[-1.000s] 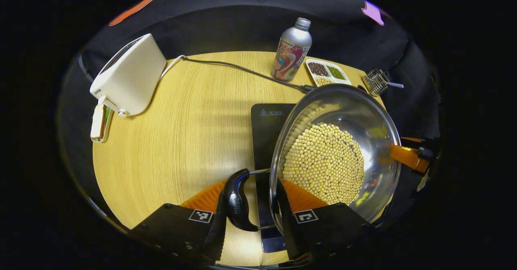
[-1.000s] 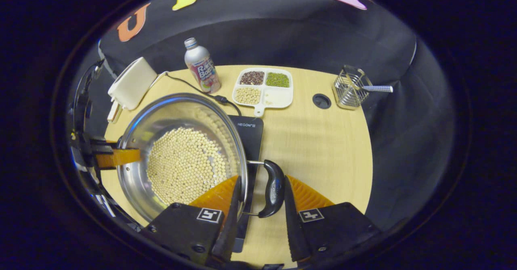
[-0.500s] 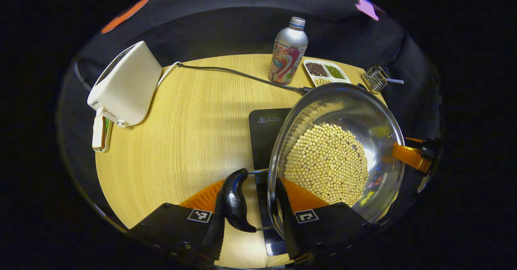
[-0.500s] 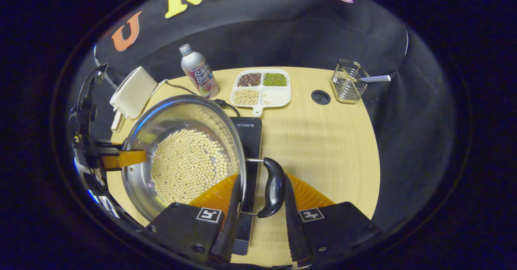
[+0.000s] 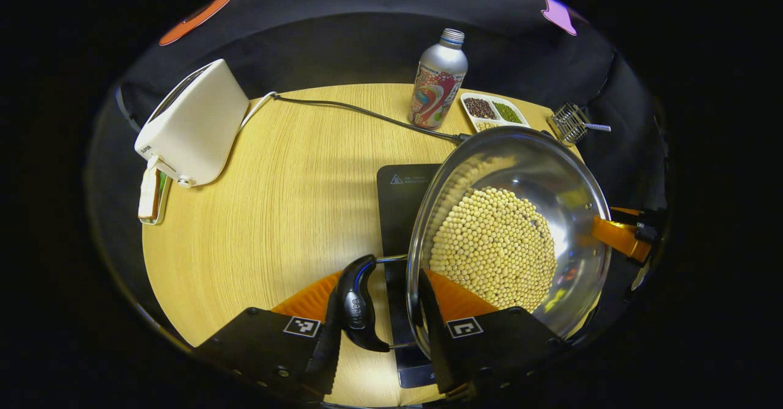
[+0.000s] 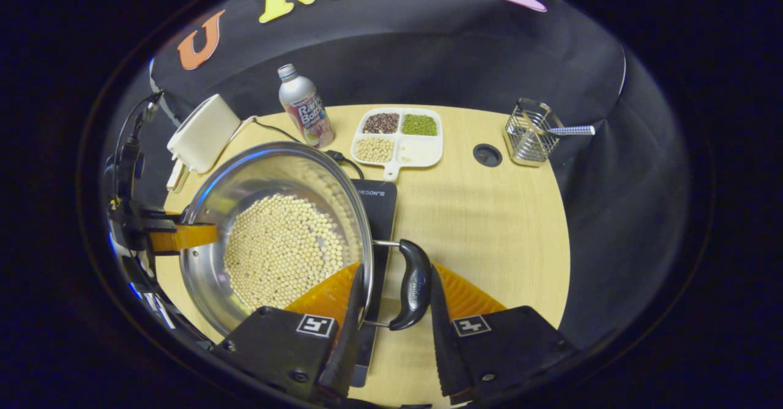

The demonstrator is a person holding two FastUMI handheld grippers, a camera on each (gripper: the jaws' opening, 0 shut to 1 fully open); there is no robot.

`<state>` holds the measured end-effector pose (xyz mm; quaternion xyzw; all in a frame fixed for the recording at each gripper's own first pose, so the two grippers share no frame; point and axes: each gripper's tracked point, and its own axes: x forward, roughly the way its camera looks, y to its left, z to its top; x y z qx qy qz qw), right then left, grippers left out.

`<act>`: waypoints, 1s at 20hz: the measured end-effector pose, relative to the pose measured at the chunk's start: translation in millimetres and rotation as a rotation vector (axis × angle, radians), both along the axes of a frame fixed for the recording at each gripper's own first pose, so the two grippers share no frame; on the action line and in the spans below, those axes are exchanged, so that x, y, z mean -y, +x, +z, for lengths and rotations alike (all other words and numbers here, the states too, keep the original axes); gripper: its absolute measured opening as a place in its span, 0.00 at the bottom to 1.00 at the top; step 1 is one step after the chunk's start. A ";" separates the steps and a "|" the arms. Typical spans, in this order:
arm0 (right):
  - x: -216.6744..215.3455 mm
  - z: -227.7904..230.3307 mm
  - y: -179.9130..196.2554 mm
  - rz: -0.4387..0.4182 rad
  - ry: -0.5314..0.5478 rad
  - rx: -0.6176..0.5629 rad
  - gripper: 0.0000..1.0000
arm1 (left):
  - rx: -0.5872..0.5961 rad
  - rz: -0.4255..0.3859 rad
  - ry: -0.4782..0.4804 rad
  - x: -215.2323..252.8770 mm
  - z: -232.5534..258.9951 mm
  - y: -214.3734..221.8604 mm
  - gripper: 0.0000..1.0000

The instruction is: First push the handle of the pot to place it horizontally, then grasp the pot with both hands and set it on the induction cooktop.

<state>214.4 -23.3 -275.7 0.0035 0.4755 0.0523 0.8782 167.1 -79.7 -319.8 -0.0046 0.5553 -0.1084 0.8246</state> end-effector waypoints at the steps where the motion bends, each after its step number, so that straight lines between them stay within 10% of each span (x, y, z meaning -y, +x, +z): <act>1: -0.5 1.5 0.4 -0.010 0.014 0.012 0.57 | 0.010 -0.003 -0.003 0.9 0.7 0.9 0.51; 4: 0.3 2.5 -1.7 -0.009 0.028 0.058 0.67 | 0.071 0.003 -0.020 -0.5 11.4 5.8 0.67; 5: -0.8 6.3 -2.1 -0.014 0.030 0.088 0.74 | 0.119 0.014 -0.014 -4.2 21.3 12.1 0.94; 6: -1.0 11.6 -3.4 -0.015 0.028 0.112 0.70 | 0.164 0.022 -0.011 -9.5 30.1 11.5 1.00; 20: -50.6 69.9 -79.3 0.032 0.058 0.382 0.80 | 0.557 0.018 0.025 -23.2 113.6 -59.8 0.98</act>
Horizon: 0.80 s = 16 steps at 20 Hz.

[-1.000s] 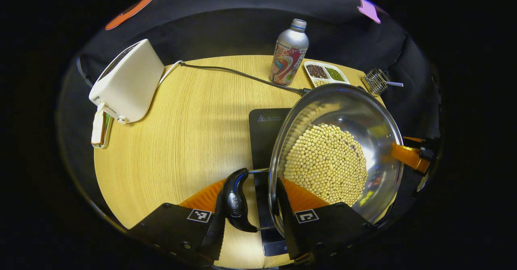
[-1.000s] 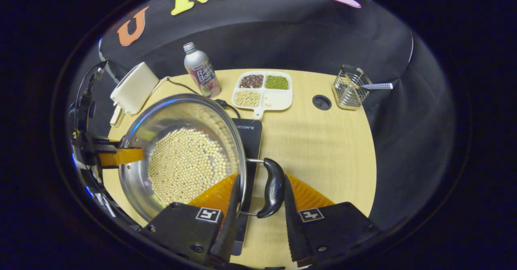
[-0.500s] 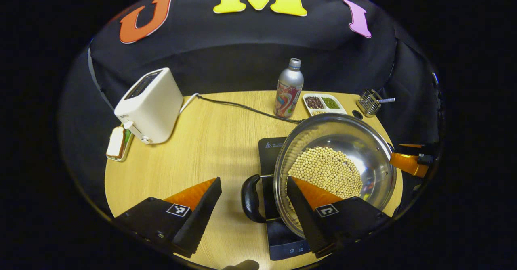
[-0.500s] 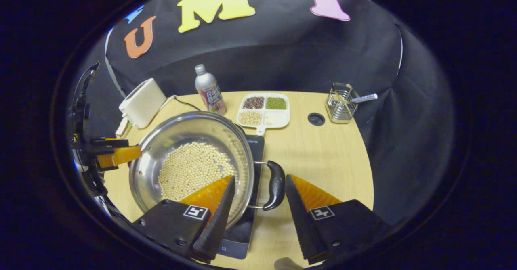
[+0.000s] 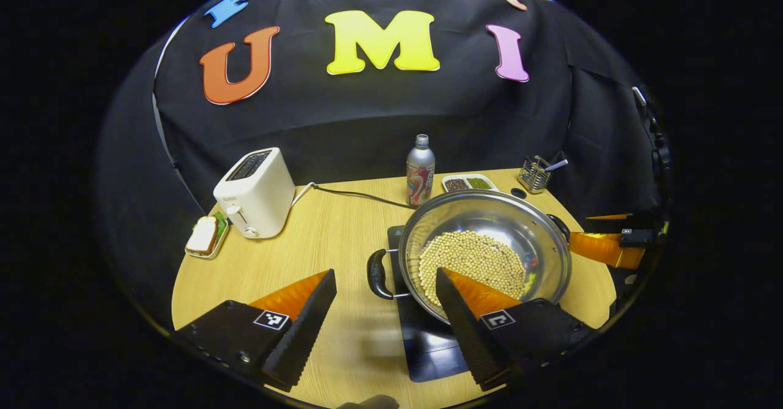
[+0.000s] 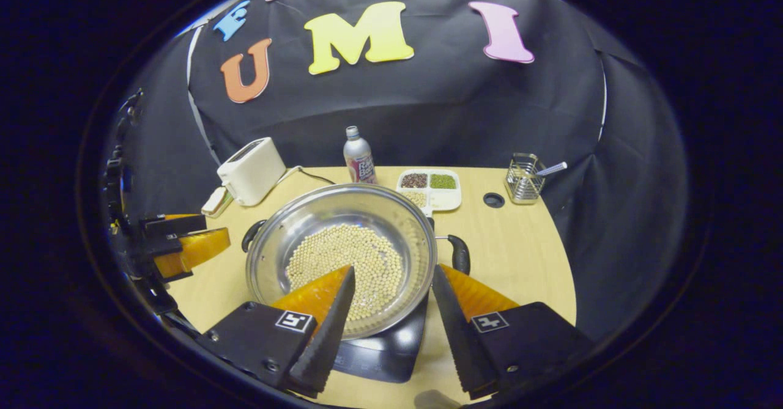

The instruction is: First push the handle of the pot to place it horizontally, then grasp the pot with both hands and set it on the induction cooktop.

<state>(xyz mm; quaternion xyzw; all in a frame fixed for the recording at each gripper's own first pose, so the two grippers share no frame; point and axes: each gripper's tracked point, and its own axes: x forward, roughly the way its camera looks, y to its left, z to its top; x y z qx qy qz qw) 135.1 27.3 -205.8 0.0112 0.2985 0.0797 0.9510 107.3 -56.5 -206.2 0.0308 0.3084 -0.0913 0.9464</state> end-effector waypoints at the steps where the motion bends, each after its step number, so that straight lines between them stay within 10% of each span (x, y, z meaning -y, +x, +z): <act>1: -2.3 2.1 -4.0 -0.003 -0.012 0.006 0.80 | 0.013 -0.004 0.000 -0.5 4.1 -3.9 0.98; 16: -30.9 130.7 -86.4 -0.021 -0.077 0.302 0.83 | 0.261 -0.050 -0.093 -8.6 118.6 -53.2 0.98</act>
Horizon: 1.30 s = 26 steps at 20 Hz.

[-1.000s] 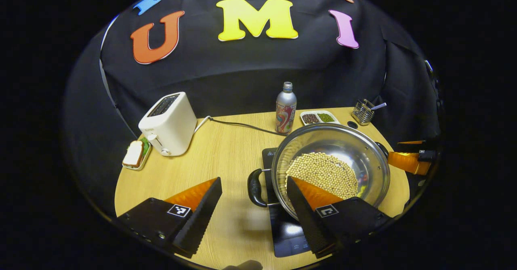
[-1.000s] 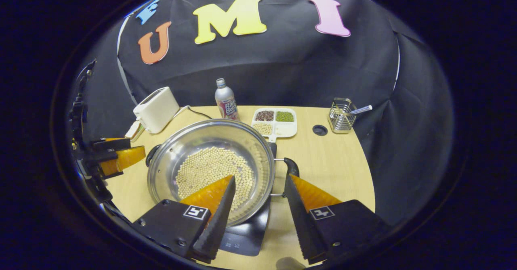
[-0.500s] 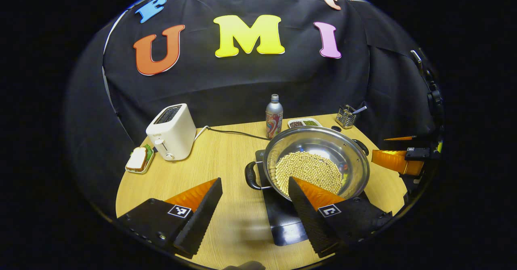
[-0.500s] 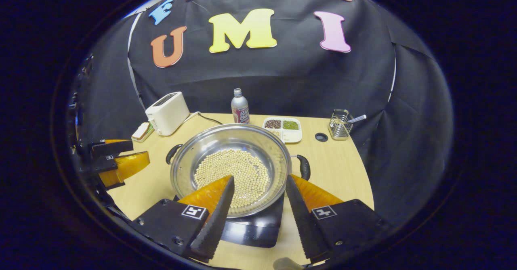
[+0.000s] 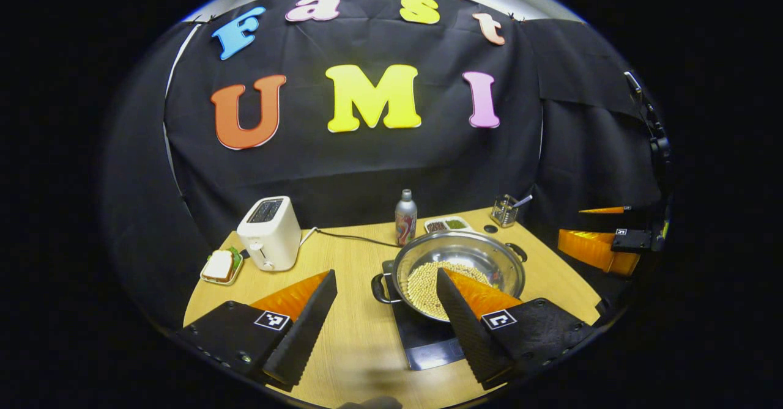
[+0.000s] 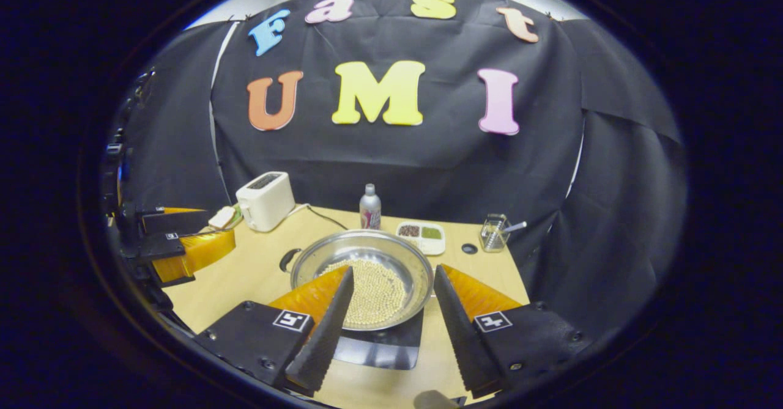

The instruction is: First push the handle of the pot to place it horizontally, then grasp the pot with both hands and set it on the induction cooktop.

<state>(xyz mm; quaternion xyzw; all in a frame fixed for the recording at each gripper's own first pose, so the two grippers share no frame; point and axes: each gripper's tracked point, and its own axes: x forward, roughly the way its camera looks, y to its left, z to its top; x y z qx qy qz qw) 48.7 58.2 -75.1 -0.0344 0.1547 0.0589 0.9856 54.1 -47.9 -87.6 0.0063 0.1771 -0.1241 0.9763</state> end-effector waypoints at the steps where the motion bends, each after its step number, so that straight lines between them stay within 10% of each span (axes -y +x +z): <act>1: -3.5 20.8 -5.5 0.009 0.025 0.045 0.83 | 0.038 0.008 -0.010 0.8 20.0 -6.8 0.98; 11: 60.9 144.9 -103.2 0.037 0.104 0.321 0.99 | 0.340 0.159 -0.046 -5.7 164.2 -102.3 0.97; 26: 136.5 97.2 -178.5 0.038 0.133 0.316 0.99 | 0.304 0.335 -0.018 5.9 134.0 -223.7 0.97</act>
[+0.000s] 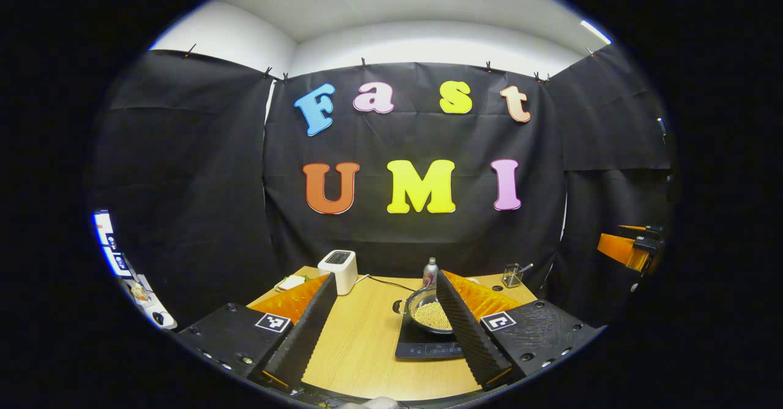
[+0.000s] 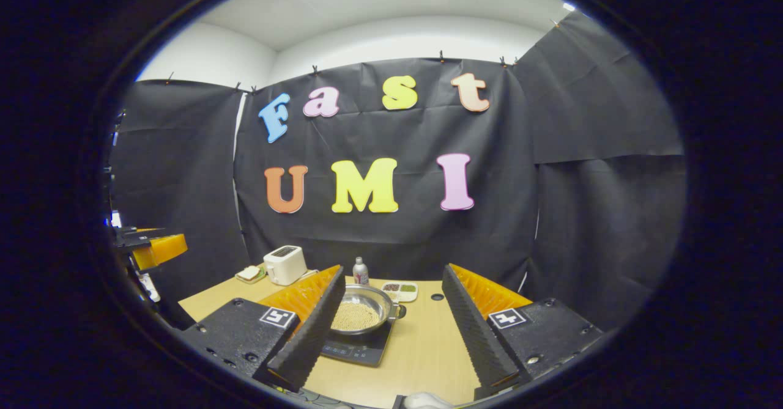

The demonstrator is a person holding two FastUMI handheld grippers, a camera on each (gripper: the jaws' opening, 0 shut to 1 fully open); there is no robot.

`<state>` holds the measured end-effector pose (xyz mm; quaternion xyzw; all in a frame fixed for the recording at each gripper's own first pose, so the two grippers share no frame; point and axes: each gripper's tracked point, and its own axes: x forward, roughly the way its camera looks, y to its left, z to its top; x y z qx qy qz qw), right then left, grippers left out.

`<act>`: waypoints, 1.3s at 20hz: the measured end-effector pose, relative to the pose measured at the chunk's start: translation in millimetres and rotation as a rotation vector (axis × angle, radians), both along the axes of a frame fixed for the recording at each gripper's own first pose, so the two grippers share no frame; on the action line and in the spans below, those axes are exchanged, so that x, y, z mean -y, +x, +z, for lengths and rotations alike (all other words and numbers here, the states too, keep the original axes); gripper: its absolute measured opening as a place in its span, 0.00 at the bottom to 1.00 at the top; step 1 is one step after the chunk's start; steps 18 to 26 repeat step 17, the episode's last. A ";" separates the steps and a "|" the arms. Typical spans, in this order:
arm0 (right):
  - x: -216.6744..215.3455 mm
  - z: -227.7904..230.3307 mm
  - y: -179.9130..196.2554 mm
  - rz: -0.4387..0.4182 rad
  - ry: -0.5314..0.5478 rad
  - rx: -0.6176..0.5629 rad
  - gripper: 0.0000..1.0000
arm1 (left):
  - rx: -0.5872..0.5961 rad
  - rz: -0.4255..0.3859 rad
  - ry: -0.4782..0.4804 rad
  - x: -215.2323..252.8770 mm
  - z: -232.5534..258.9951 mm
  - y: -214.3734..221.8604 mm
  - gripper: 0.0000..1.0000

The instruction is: First push the handle of the pot to place it horizontally, then grasp the pot with both hands and set it on the induction cooktop.

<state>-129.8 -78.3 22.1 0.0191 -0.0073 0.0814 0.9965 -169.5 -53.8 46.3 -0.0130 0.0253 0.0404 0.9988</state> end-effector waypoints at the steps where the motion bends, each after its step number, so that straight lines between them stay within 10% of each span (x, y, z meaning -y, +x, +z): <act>1: 2.4 -0.3 -2.0 -0.003 0.000 0.000 0.99 | 0.000 -0.010 -0.004 5.8 0.4 -2.6 0.97; 26: 22.4 -9.5 4.5 -0.044 0.014 -0.035 0.99 | -0.019 -0.064 -0.002 30.1 0.4 18.5 0.98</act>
